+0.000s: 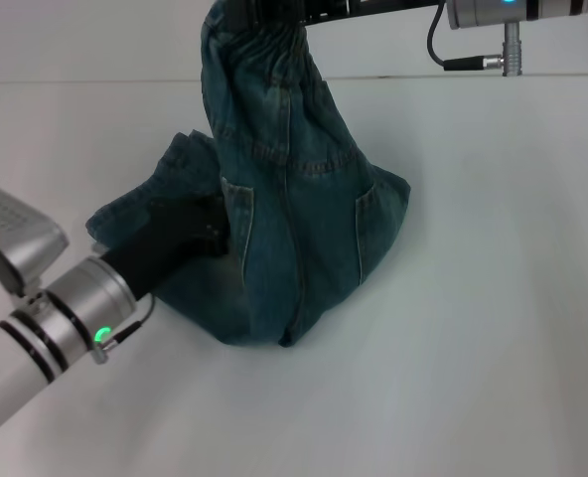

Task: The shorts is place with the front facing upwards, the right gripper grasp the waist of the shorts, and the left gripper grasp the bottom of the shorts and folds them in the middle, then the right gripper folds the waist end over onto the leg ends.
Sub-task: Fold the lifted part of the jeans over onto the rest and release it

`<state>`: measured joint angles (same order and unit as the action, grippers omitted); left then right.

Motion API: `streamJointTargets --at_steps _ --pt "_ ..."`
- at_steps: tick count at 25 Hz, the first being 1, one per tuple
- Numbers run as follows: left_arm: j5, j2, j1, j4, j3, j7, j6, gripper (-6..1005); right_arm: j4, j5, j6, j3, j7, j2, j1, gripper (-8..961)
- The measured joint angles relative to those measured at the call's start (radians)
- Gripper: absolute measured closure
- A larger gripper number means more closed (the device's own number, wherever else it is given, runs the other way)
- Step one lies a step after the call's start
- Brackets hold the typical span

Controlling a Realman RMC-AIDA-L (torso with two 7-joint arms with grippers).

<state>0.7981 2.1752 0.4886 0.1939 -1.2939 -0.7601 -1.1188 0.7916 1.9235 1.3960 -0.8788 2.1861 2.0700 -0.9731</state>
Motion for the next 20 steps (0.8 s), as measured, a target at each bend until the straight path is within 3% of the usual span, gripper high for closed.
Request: streamJointTargets --at_steps 4,9,15,20 --pt "0.001 0.000 -0.039 0.013 0.097 0.052 0.005 998 -0.017 0.000 -0.005 0.006 -0.017 0.001 0.003 895" --pt "-0.007 0.000 -0.082 0.013 0.292 0.087 -0.021 998 -0.044 0.000 -0.024 0.004 -0.035 0.001 -0.006 895" --pt "-0.008 0.000 -0.118 0.004 0.423 0.121 -0.109 998 -0.067 0.003 -0.058 -0.007 -0.054 0.012 -0.031 896" --pt "-0.007 0.000 -0.130 0.000 0.466 0.129 -0.146 998 -0.177 -0.007 -0.173 -0.091 -0.115 0.021 -0.090 886"
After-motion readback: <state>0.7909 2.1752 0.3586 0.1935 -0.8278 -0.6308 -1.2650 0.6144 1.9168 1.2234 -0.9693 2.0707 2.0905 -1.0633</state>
